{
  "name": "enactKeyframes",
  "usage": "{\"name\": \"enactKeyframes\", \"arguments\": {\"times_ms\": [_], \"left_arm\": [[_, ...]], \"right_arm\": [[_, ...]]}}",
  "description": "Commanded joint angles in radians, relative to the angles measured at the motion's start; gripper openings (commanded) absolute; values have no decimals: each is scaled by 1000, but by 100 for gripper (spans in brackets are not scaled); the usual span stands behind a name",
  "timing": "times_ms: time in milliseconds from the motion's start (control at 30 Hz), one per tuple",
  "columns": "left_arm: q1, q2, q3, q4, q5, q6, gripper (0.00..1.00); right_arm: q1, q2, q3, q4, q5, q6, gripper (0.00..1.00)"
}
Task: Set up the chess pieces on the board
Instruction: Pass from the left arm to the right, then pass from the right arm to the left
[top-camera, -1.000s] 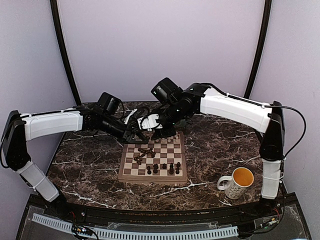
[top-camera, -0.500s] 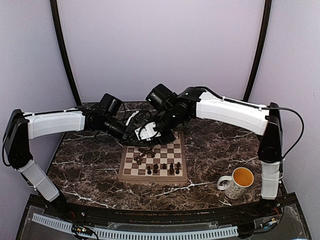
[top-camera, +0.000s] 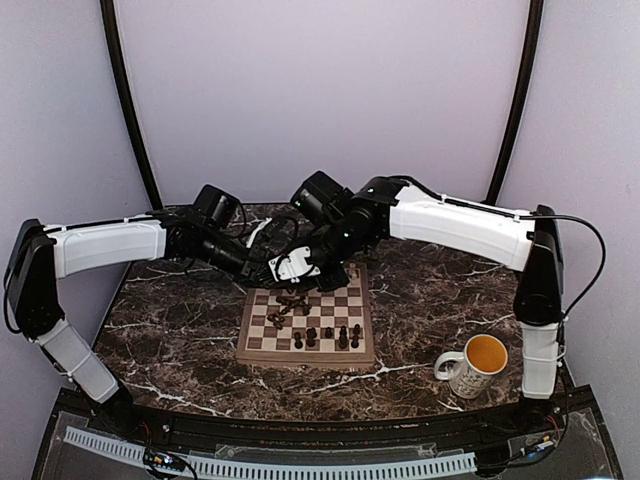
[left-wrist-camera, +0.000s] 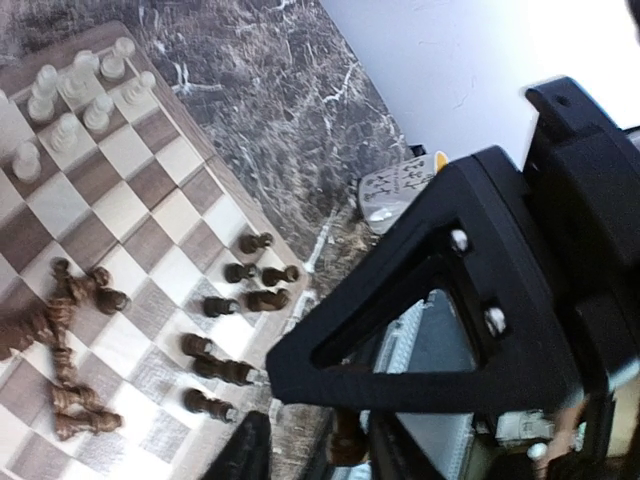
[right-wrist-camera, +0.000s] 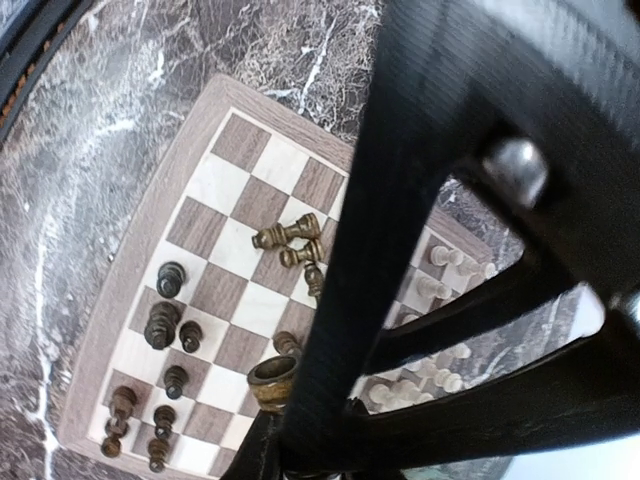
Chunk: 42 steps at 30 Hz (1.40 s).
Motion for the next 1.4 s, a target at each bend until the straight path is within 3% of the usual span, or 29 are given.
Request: {"name": "enactKeyframes", "arguments": {"times_ms": [0, 233, 400, 467, 833, 1367], "left_arm": [[11, -125, -57, 50, -114, 41, 42], [9, -327, -240, 303, -370, 68, 47], [-36, -467, -411, 622, -470, 129, 52], [-67, -471, -418, 673, -476, 155, 52], [-106, -296, -288, 660, -409, 184, 51], [-106, -194, -210, 586, -367, 178, 26]], "right_arm": [[-60, 32, 36, 0, -133, 148, 13], [-179, 40, 58, 21, -461, 385, 14], [-235, 63, 65, 38, -669, 533, 15], [-248, 72, 70, 50, -731, 580, 15], [-254, 86, 69, 78, -819, 649, 17], [-254, 85, 60, 74, -820, 641, 18]]}}
